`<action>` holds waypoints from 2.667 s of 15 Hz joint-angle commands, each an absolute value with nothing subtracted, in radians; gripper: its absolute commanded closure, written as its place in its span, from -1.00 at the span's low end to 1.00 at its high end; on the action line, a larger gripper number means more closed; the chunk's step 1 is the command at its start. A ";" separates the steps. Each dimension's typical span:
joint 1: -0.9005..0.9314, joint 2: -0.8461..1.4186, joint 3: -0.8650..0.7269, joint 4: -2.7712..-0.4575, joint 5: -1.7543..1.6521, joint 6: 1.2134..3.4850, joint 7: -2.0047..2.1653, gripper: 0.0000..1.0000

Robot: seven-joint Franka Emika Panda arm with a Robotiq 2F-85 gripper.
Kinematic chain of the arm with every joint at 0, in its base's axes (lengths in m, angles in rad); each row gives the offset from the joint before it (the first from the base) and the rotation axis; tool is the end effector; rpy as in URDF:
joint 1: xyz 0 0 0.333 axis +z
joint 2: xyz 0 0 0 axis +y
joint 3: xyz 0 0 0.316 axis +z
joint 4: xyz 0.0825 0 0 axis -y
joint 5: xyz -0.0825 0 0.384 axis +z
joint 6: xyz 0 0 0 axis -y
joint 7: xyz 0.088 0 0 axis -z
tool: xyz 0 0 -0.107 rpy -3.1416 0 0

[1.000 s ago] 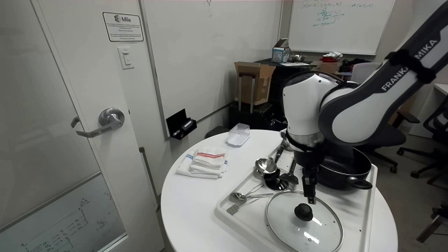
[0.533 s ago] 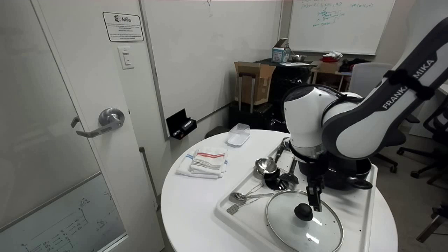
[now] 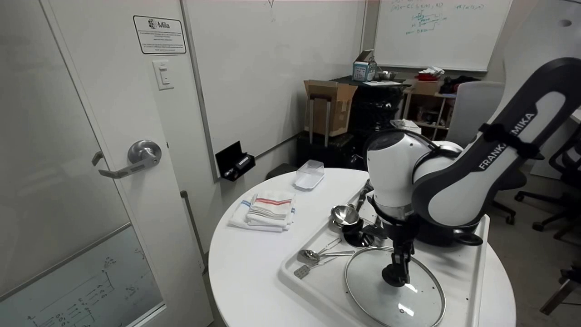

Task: Pick up the lid from the table and put it on the pot

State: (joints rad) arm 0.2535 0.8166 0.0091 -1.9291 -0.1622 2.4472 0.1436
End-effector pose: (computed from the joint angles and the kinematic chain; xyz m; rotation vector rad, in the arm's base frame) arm 0.5443 0.1465 0.0386 2.9531 0.3822 -0.4134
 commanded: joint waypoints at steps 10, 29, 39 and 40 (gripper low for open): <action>0.277 0.941 -0.028 -1.832 -0.173 2.550 0.168 -0.54; 0.361 0.830 -0.030 -1.962 -0.190 2.685 0.178 0.48; 0.395 0.672 -0.057 -2.140 -0.180 2.755 0.204 0.48; 0.393 0.656 -0.060 -2.152 -0.180 2.750 0.212 0.48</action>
State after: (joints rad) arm 0.3831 0.7485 -0.0366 -2.0674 -0.1641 2.7329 0.1732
